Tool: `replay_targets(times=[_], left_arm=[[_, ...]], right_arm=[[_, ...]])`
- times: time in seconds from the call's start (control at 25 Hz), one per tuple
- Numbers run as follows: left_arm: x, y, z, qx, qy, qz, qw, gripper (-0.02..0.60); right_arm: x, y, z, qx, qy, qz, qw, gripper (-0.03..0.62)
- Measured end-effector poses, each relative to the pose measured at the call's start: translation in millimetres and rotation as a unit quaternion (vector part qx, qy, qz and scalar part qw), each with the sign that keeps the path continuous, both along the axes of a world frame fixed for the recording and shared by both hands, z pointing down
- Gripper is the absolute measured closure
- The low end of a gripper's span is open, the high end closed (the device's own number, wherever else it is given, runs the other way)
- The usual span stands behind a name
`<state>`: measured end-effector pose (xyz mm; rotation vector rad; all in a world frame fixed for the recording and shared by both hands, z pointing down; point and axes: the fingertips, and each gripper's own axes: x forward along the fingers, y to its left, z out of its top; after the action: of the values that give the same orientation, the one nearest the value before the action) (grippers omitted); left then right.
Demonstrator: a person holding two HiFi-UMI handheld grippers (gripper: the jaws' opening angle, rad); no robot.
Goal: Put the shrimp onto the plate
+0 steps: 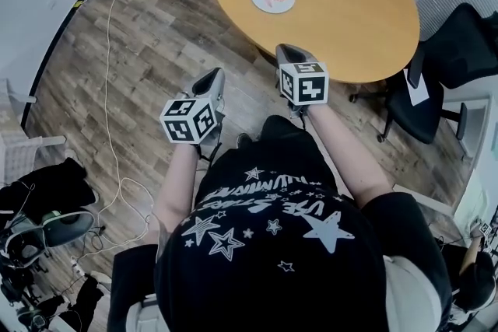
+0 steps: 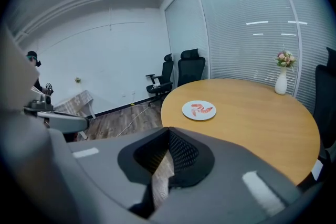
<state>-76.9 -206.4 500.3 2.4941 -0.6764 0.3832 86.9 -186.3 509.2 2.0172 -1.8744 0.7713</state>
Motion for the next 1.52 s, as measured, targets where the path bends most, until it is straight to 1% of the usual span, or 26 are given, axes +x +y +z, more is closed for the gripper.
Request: replay_targets(times=[0.2,0.52,0.64,0.76,1.16,1.52], left_arm=[[6.4,11.4,-2.5,0.002,0.002,0.000,1.0000,0.580],[28.6,37.2,-9.5,0.004,0.001,-0.005,1.0000,0.580],[37.4,50.1,-11.5,0.008,0.000,-0.004,1.0000,0.580],[43.5,62.9,-14.4,0.014,-0.002,-0.007,0.9999,0.580],[40.9,115.4,-18.2,0.015,-0.004,-0.030,0.9994,0.580],[40.3,169.4,-15.9,0.016,-0.008,-0.036,0.9992,0.580]], right_arm=[[-1.5,10.0,-4.8,0.010,-0.017,-0.015,1.000,0.592],[4.7,41.4,-22.7,0.026,-0.021,-0.049,0.998,0.592],[10.6,59.0,-21.2,0.022,-0.028,-0.054,0.998,0.592],[13.6,76.1,-18.6,0.017,-0.024,-0.065,0.997,0.592],[10.7,130.4,-16.5,0.013,-0.036,-0.085,0.996,0.592],[10.8,183.3,-11.1,0.006,-0.039,-0.097,0.994,0.594]])
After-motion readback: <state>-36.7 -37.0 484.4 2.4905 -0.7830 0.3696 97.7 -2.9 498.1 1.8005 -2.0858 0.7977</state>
